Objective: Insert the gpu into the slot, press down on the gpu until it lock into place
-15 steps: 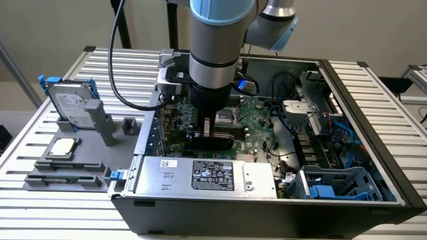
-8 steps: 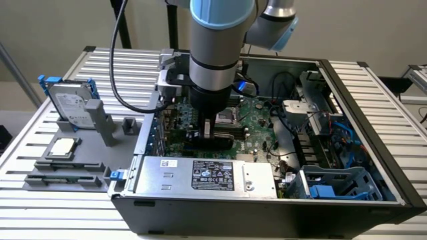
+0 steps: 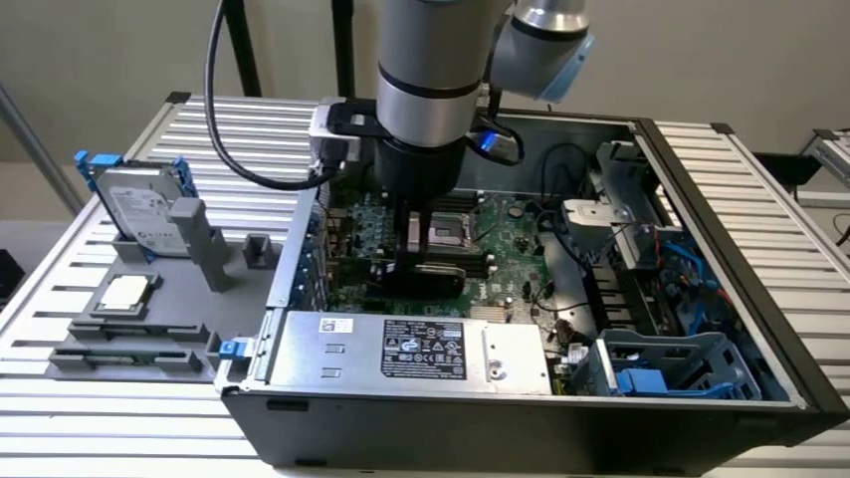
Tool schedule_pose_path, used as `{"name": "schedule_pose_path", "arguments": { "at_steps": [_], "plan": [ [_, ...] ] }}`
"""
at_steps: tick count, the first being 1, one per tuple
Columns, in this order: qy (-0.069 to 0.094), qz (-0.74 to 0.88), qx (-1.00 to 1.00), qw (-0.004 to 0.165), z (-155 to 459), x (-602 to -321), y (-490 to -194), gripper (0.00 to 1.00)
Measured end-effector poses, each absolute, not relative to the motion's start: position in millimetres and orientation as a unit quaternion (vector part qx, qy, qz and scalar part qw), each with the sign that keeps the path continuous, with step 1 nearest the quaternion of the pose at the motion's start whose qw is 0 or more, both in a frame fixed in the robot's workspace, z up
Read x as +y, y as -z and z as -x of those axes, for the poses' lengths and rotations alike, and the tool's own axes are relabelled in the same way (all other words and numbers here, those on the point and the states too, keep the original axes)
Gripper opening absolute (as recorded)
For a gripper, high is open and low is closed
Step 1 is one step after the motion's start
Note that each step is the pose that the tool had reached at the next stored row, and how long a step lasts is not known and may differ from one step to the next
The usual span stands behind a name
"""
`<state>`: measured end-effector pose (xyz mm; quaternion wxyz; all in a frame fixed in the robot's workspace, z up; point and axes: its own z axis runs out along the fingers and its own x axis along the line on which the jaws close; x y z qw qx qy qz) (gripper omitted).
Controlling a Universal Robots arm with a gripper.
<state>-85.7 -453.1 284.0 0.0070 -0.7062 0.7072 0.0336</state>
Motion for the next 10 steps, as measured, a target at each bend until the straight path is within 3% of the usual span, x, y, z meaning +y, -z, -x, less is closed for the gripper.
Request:
{"name": "schedule_pose_path", "arguments": {
  "at_steps": [7,10],
  "plan": [
    [-0.034,0.706,0.707,0.007,86,-452,-300,0.33],
    [-0.034,0.706,0.707,0.007,86,-452,-303,0.24]
  ]
}}
